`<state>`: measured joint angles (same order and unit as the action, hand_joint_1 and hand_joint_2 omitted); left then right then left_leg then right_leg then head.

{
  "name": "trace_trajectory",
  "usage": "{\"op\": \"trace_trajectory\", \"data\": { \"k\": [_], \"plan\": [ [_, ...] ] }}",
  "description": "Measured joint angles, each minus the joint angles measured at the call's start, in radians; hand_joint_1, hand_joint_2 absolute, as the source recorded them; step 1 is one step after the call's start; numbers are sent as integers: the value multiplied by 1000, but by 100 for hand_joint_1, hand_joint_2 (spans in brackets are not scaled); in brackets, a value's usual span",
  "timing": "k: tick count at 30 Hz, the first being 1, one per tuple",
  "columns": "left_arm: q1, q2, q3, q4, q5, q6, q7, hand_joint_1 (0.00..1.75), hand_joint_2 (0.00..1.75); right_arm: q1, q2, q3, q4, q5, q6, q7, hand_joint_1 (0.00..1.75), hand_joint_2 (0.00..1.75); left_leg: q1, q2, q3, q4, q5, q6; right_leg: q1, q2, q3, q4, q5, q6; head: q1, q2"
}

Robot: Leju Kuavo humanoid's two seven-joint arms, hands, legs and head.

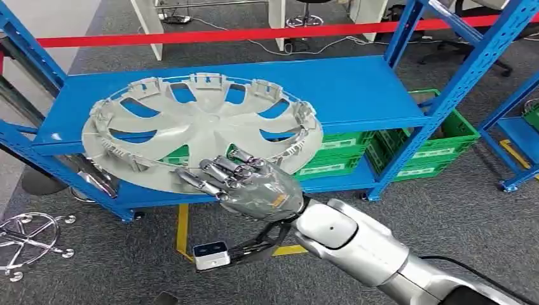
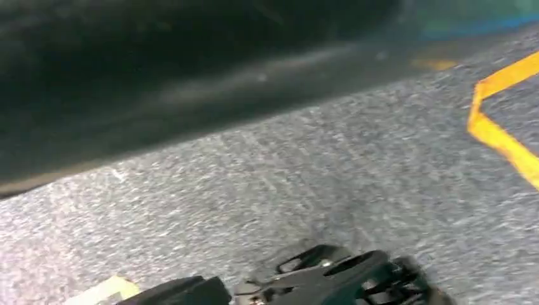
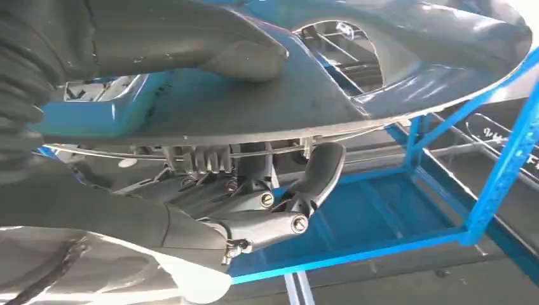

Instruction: Take the parts from the cabinet and place them on the table.

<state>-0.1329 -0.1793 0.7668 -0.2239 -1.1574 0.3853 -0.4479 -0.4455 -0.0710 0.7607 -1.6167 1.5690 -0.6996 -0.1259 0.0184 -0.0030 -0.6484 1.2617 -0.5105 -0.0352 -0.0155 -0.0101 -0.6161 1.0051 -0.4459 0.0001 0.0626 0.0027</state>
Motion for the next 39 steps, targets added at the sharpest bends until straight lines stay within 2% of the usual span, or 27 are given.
{"op": "trace_trajectory", "data": {
  "k": [1, 3, 4, 7, 9, 11, 12, 13, 14, 16, 17, 18, 19, 21, 22, 24, 26, 27, 28, 29, 31, 32, 33, 34, 37, 38, 39],
  "plan": [
    [-1, 3, 0, 0, 0, 0, 0, 0, 0, 0, 6, 0, 0, 0, 0, 0, 175, 175, 3, 0, 59, -82, 24, -4, -3, 1, -14, 8, 6, 6, 0, 0],
    [-4, 7, -1, 0, 0, 0, 0, 0, 0, -2, 15, 0, 0, 0, 0, 11, 175, 175, -2, -4, 159, -244, -25, -1, -2, 1, -32, 20, 16, 20, 0, 0],
    [-5, 8, -1, 0, 0, 0, 0, 0, 0, -2, 19, 0, 0, 0, 0, 20, 175, 175, -3, -7, 164, -264, -35, 17, -1, 1, -35, 18, 29, 29, 2, 0],
    [2, 15, -2, 0, 1, -1, 0, 0, 0, -6, 22, 3, 5, 0, 0, 57, 175, 175, -7, -4, 135, -271, -8, 44, -5, 3, -43, 5, 58, 50, 5, 0],
    [1, 21, -4, 0, 3, -2, 3, 0, 0, -10, 21, 5, 11, 0, 0, 80, 175, 175, -7, 1, 119, -271, 15, 66, -7, 6, -78, 67, -42, 49, 12, 0],
    [2, 22, -5, 0, 3, -2, 3, 0, 0, -11, 21, 7, 14, 0, 0, 87, 175, 175, -13, 1, 92, -270, 37, 71, -5, 7, -112, 226, -153, 50, 21, 0],
    [2, 23, -5, 0, 2, -2, 3, 0, 0, -11, 21, 8, 16, 0, 0, 88, 175, 175, -17, 2, 77, -268, 48, 73, -3, 7, -123, 296, -177, 49, 24, 0],
    [2, 23, -5, 0, 2, -2, 3, 0, 0, -11, 21, 10, 19, 0, 0, 89, 175, 175, -20, 2, 64, -268, 57, 74, -3, 7, -118, 328, -167, 47, 23, 0],
    [2, 24, -5, 0, 0, -3, 4, 0, 0, -11, 21, 10, 20, 0, 0, 92, 175, 175, -24, 2, 52, -266, 66, 74, -2, 7, -95, 320, -135, 43, 23, 0],
    [2, 25, -5, 0, -2, -8, 8, 0, 0, -11, 21, 10, 21, 0, 0, 102, 175, 175, -29, 1, 28, -261, 83, 73, 5, 7, 5, 199, -63, 26, 24, 0],
    [3, 25, -7, 0, -4, -12, 11, 0, 0, -12, 21, 10, 21, 0, 0, 105, 175, 175, -30, 0, 21, -258, 90, 72, 11, 9, 73, 103, -63, 13, 23, 0],
    [4, 25, -8, 0, -6, -16, 13, 0, 0, -13, 21, 10, 21, 0, 0, 105, 175, 175, -36, -1, 15, -256, 96, 67, 16, 7, 134, 17, -99, 5, 23, 0],
    [6, 25, -12, 0, -10, -22, 13, 0, 0, -13, 21, 9, 19, 0, 0, 105, 175, 175, -35, 1, 10, -255, 108, 63, 14, 6, 159, -32, -113, 13, 21, 0],
    [7, 26, -21, 0, -23, -34, 19, 0, 0, -3, 20, 0, 16, -1, 0, 87, 175, 175, -27, 2, -1, -262, 133, 53, 22, 10, 141, -31, -99, 13, 22, 0],
    [13, 27, -23, 0, -26, -40, 20, 0, 0, 8, 17, -10, 13, 0, 0, 73, 175, 175, -33, -1, -5, -265, 145, 46, 16, 7, 122, -40, -81, 8, 22, 0],
    [18, 29, -28, 0, -36, -43, 23, 0, 0, 29, 15, -33, 6, 1, 0, 33, 175, 175, -29, -1, -34, -221, 57, 35, 9, 1, 111, -44, -57, -10, 17, 0],
    [19, 30, -36, 0, -43, -44, 28, 0, 0, 63, 15, -64, -7, 1, 0, -11, 175, 175, -17, 0, -64, -78, -53, 22, 10, -3, 82, -38, -40, -14, 15, 0],
    [19, 30, -40, 0, -43, -44, 28, 0, 0, 81, 15, -81, -11, 1, 0, -31, 175, 175, -14, 0, -74, 1, -86, 17, 10, -5, 66, -30, -32, -14, 15, 0],
    [19, 29, -43, 0, -43, -44, 29, 0, 0, 95, 15, -92, -14, 1, 0, -40, 175, 175, -11, 0, -73, 44, -81, 13, 10, -7, 50, -22, -26, -13, 14, 0],
    [19, 30, -47, 0, -43, -44, 29, 0, 0, 106, 15, -104, -17, 1, 0, -45, 175, 175, -8, 0, -55, 47, -50, 10, 9, -8, 31, -10, -21, -11, 14, 0],
    [17, 31, -48, 0, -42, -44, 30, 0, 0, 121, 15, -121, -24, 1, 0, -56, 175, 175, -3, 0, 23, -44, 19, 7, 8, -7, -4, 12, -13, -6, 14, 0],
    [15, 31, -48, 0, -42, -44, 30, 0, 0, 129, 15, -131, -29, 1, 0, -70, 175, 175, -1, 0, 83, -129, 25, 8, 7, -6, -18, 24, -8, -1, 14, 0],
    [11, 30, -48, 0, -39, -44, 29, 0, 0, 138, 17, -143, -36, 1, 0, -86, 175, 175, -4, -2, 132, -204, -27, 10, 10, -5, -28, 30, -3, 6, 13, 0],
    [8, 30, -48, 0, -36, -44, 27, 0, 0, 145, 19, -151, -42, 1, 0, -100, 175, 175, -9, -5, 150, -250, -37, 21, 10, -6, -31, 31, 3, 12, 16, 0],
    [4, 31, -48, 0, -36, -44, 27, 0, 0, 158, 26, -170, -52, 2, 0, -128, 175, 175, -15, -5, 130, -248, -9, 42, 7, -6, -36, 14, 39, 35, 15, 0],
    [3, 30, -48, 0, -34, -42, 27, 0, 0, 165, 27, -180, -56, 1, 0, -141, 175, 175, -7, 2, 120, -260, 9, 55, 3, -3, -45, 19, 25, 39, 13, 0],
    [-1, 29, -48, 0, -33, -40, 27, 0, 0, 171, 29, -189, -61, 1, 0, -151, 175, 175, -9, 1, 104, -261, 23, 63, 4, 1, -64, 45, -30, 41, 16, 0]
  ]
}}
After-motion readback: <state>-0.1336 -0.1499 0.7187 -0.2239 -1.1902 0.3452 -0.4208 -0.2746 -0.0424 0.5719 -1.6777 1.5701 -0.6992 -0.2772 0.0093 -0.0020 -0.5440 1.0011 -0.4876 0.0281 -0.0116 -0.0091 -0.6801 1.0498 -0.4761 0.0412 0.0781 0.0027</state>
